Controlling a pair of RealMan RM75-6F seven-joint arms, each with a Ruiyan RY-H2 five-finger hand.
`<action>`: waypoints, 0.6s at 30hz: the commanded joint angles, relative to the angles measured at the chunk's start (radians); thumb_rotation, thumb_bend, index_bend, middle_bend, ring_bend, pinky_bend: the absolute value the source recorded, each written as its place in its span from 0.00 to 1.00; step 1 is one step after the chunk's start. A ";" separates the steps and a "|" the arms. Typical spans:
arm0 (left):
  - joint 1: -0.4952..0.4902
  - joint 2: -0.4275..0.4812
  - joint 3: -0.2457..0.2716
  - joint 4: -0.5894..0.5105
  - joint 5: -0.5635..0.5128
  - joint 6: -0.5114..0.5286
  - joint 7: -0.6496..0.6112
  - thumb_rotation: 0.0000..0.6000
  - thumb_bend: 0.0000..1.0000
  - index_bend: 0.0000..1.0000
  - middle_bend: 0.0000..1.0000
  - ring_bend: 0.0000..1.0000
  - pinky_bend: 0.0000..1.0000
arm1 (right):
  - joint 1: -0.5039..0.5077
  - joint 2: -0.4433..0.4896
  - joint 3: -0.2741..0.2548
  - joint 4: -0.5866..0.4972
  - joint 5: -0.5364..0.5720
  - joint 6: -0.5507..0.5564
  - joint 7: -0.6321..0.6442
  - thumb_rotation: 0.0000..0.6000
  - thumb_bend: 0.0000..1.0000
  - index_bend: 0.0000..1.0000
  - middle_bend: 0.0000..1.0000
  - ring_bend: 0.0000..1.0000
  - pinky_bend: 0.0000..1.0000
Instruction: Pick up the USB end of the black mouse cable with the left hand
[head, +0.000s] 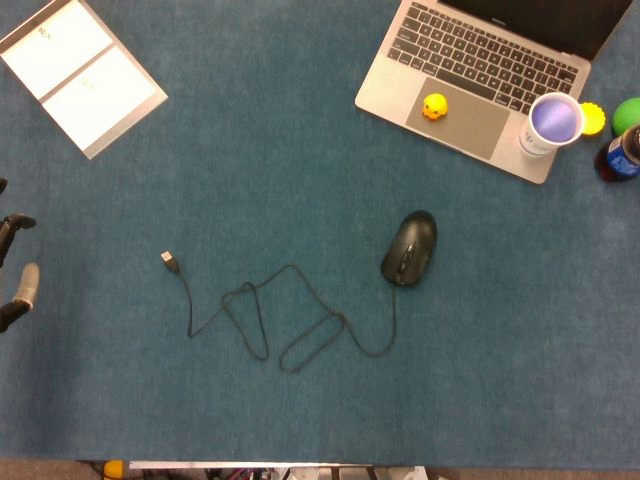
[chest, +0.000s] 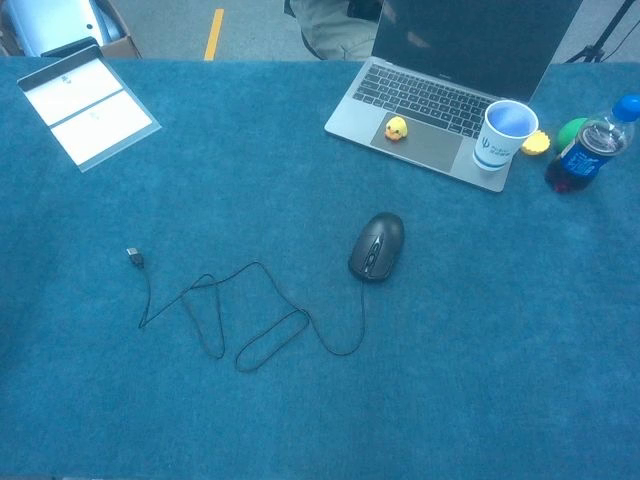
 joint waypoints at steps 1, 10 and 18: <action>-0.001 0.000 0.000 0.001 0.001 -0.001 -0.002 1.00 0.37 0.33 0.12 0.00 0.00 | -0.001 0.001 0.000 -0.001 0.001 0.001 0.000 1.00 0.37 0.61 0.45 0.35 0.42; -0.015 0.011 0.001 0.011 0.014 -0.021 -0.023 1.00 0.37 0.33 0.12 0.00 0.00 | -0.008 0.008 -0.001 -0.005 -0.005 0.016 0.004 1.00 0.37 0.61 0.45 0.35 0.42; -0.107 0.075 0.026 0.019 0.064 -0.180 -0.050 1.00 0.37 0.33 0.12 0.00 0.00 | -0.008 0.016 0.000 -0.012 -0.002 0.014 -0.004 1.00 0.37 0.61 0.45 0.35 0.42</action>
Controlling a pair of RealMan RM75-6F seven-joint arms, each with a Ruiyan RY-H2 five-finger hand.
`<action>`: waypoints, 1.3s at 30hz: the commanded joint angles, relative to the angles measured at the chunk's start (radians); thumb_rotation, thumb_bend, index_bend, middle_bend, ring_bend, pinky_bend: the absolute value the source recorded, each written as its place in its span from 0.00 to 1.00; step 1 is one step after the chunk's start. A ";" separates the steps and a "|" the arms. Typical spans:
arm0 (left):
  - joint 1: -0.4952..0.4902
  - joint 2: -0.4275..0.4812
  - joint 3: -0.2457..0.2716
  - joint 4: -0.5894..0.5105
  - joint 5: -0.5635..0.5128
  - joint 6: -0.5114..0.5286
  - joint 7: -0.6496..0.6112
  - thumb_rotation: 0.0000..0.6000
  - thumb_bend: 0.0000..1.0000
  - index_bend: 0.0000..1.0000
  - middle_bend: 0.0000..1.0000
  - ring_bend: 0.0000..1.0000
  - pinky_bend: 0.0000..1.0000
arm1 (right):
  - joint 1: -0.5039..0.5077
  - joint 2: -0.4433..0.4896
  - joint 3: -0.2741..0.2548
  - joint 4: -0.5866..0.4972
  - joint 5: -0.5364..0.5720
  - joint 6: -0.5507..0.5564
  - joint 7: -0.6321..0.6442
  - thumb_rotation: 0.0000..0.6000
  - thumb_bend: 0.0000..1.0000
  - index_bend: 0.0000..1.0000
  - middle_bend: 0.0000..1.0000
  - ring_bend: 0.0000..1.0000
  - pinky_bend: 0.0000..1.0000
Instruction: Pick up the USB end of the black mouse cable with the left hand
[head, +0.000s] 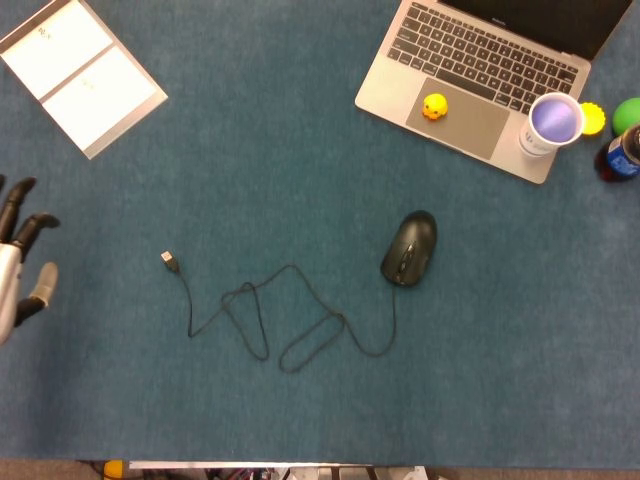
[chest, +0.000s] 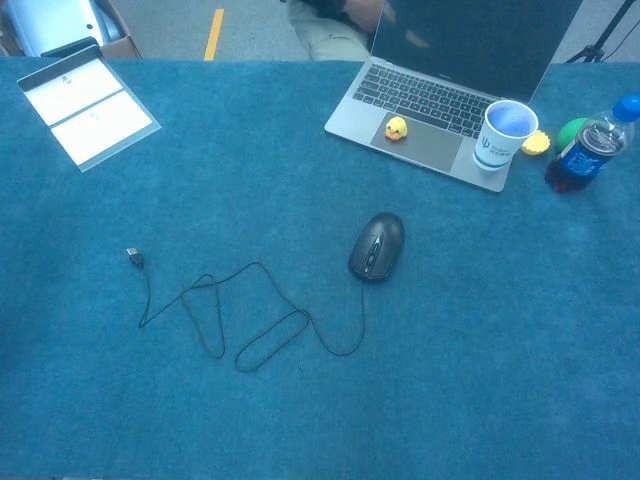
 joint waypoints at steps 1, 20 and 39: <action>-0.061 0.036 0.015 0.008 0.030 -0.094 -0.014 1.00 0.37 0.33 0.12 0.00 0.00 | 0.002 0.002 0.001 -0.003 0.002 -0.005 -0.003 1.00 0.37 0.61 0.45 0.36 0.42; -0.332 -0.069 0.053 0.201 0.185 -0.406 -0.095 1.00 0.36 0.34 0.17 0.04 0.00 | -0.001 0.025 0.002 -0.047 0.014 -0.006 -0.048 1.00 0.37 0.61 0.45 0.35 0.42; -0.431 -0.225 0.143 0.521 0.298 -0.366 -0.297 1.00 0.34 0.35 0.18 0.04 0.00 | -0.001 0.037 0.002 -0.094 0.023 -0.012 -0.108 1.00 0.37 0.61 0.45 0.35 0.42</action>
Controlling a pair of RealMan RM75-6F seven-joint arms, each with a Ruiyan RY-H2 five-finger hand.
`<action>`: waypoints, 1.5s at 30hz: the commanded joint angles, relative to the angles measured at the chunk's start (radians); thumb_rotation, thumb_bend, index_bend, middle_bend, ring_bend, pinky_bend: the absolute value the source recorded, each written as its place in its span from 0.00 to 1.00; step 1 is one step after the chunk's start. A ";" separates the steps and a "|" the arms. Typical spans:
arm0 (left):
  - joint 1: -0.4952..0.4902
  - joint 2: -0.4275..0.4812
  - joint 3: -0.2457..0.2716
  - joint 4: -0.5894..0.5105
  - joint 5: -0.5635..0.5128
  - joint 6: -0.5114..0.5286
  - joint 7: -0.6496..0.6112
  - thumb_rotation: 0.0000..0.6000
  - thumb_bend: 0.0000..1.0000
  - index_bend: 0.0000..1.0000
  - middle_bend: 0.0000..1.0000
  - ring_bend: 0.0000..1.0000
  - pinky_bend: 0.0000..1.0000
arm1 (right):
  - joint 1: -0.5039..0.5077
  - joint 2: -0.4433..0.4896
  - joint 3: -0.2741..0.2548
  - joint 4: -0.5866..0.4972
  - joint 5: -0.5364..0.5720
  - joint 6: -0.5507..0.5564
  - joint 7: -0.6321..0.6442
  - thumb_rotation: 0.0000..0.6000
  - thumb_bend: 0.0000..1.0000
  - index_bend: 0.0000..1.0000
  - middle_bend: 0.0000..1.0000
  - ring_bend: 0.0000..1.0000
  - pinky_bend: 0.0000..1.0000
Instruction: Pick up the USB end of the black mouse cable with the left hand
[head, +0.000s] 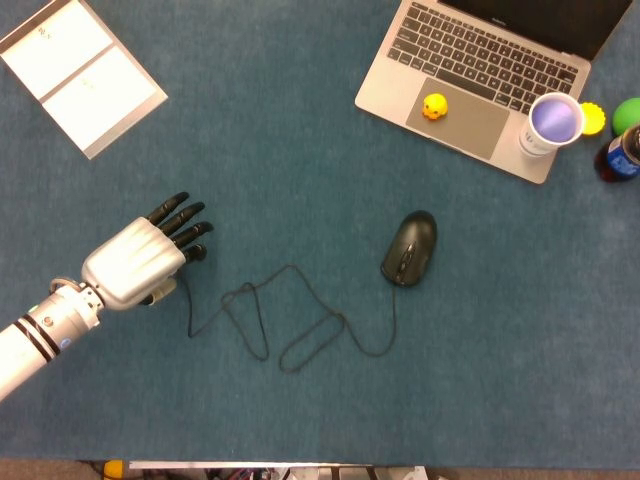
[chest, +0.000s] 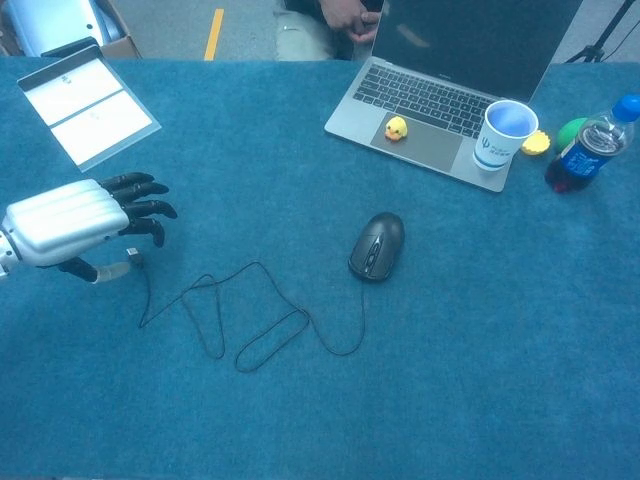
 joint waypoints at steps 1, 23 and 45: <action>-0.010 -0.021 0.017 0.048 0.008 0.016 -0.039 1.00 0.34 0.35 0.18 0.04 0.00 | 0.002 -0.001 -0.001 -0.007 0.000 -0.004 -0.009 1.00 0.37 0.61 0.45 0.35 0.42; -0.010 -0.129 0.077 0.319 0.000 0.118 -0.221 1.00 0.34 0.38 0.19 0.05 0.00 | 0.000 0.010 -0.002 -0.081 -0.007 0.011 -0.093 1.00 0.37 0.61 0.45 0.35 0.42; 0.018 -0.201 0.102 0.452 -0.043 0.154 -0.309 1.00 0.34 0.43 0.21 0.05 0.00 | -0.009 0.023 -0.004 -0.108 -0.011 0.026 -0.121 1.00 0.37 0.61 0.45 0.35 0.42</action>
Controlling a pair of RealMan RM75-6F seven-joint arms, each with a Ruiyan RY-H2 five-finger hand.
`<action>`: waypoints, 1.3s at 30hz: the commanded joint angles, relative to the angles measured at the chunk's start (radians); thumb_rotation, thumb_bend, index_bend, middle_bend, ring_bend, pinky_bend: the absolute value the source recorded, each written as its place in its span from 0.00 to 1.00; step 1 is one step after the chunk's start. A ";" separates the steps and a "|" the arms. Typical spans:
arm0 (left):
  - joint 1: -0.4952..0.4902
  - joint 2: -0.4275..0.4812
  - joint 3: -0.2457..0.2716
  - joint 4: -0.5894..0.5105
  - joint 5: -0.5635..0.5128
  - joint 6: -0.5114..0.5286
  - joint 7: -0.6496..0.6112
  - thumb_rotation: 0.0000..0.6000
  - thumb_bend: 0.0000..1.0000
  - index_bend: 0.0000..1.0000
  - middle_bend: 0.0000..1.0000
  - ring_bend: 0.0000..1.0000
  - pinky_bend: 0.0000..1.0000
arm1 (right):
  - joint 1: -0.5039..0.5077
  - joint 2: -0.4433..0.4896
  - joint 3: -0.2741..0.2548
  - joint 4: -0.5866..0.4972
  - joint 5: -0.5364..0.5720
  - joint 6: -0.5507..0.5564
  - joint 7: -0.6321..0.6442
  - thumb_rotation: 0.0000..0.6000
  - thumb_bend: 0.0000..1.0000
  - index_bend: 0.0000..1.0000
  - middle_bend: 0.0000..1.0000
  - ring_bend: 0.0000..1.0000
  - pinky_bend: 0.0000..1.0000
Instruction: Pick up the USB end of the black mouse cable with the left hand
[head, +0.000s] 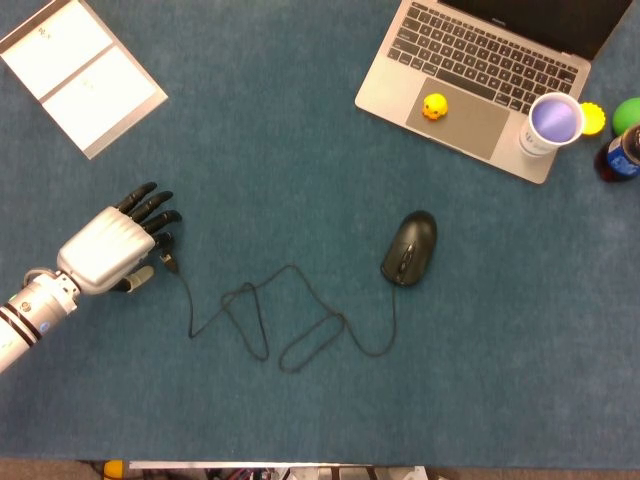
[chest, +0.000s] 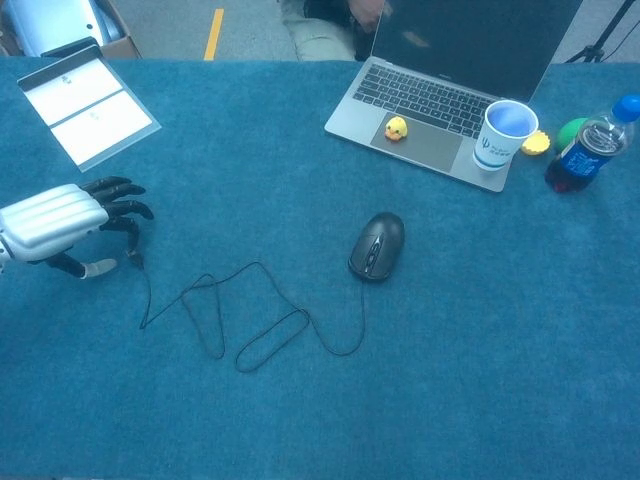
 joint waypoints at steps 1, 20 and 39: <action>0.003 -0.005 0.003 0.003 -0.002 0.002 -0.004 1.00 0.34 0.43 0.21 0.05 0.00 | -0.002 0.002 0.000 -0.001 0.000 0.003 0.000 1.00 0.37 0.61 0.45 0.36 0.42; -0.001 -0.048 0.001 0.005 -0.021 0.003 -0.014 1.00 0.34 0.42 0.21 0.05 0.00 | -0.016 0.011 -0.002 0.009 0.002 0.016 0.018 1.00 0.37 0.61 0.45 0.35 0.42; -0.007 -0.084 -0.005 0.040 -0.037 0.004 -0.039 1.00 0.34 0.52 0.26 0.10 0.00 | -0.017 0.010 0.000 0.013 0.010 0.010 0.016 1.00 0.37 0.61 0.45 0.35 0.42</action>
